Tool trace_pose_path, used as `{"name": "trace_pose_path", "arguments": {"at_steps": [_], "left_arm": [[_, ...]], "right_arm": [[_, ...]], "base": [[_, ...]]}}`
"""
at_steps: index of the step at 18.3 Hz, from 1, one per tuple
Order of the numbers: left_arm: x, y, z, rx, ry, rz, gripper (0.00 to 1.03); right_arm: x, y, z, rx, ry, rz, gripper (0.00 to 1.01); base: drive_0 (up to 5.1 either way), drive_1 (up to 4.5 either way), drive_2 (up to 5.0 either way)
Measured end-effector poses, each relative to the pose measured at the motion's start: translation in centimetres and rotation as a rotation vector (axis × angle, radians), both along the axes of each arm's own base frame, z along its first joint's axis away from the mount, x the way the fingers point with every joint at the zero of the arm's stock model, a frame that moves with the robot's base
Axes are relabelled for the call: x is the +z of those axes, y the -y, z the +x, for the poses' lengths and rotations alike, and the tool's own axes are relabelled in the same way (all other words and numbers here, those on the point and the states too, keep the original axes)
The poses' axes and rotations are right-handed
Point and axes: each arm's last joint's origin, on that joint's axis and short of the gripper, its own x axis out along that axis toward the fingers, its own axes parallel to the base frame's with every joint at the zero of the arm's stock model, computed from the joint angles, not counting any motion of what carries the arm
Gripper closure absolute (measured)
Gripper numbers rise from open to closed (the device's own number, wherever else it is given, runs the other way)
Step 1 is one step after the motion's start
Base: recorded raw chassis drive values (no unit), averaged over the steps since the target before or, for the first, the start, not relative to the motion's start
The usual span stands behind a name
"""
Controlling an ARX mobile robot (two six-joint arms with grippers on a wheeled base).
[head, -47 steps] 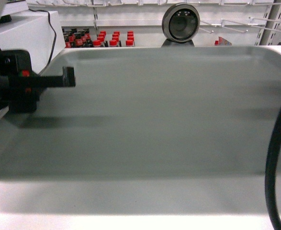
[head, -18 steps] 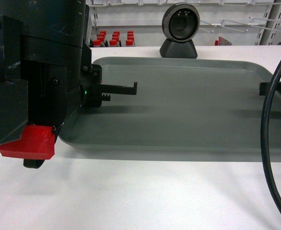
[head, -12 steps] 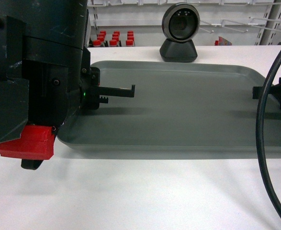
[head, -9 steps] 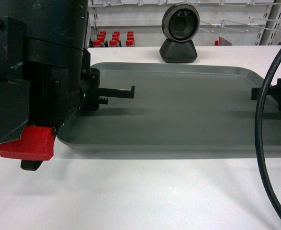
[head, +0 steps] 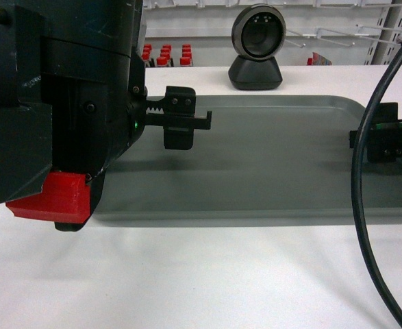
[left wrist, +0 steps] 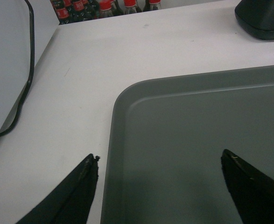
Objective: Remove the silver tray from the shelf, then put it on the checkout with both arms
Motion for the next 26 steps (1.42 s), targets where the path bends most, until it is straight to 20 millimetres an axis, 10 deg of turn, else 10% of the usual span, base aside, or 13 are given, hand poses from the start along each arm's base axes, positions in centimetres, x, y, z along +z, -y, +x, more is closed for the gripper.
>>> {"name": "trace_pose_path", "arguments": {"at_steps": [2, 4, 20, 22, 26], "left_arm": [[0.5, 0.0, -0.1, -0.001, 0.013, -0.011, 0.03], [1.4, -0.1, -0.2, -0.011, 0.04, -0.031, 0.05], [11.1, -5.1, -8.4, 0.056, 0.312, -0.183, 0.05], [11.1, -5.4, -9.1, 0.04, 0.306, -0.153, 0.07], [7.6, -9.9, -12.4, -0.041, 0.289, -0.113, 0.48]], "right_arm": [[0.0, 0.0, 0.0, -0.001, -0.005, 0.007, 0.24], [0.5, 0.2, -0.2, -0.002, -0.003, 0.034, 0.03], [10.8, 0.7, -7.9, 0.0, 0.292, 0.284, 0.03], [10.5, 0.5, -9.3, -0.067, 0.41, 0.194, 0.17], [7.3, 1.9, -13.5, -0.101, 0.419, 0.042, 0.59]], "base": [[0.0, 0.0, 0.0], [0.0, 0.0, 0.0], [0.0, 0.0, 0.0], [0.0, 0.0, 0.0], [0.0, 0.0, 0.0]]}}
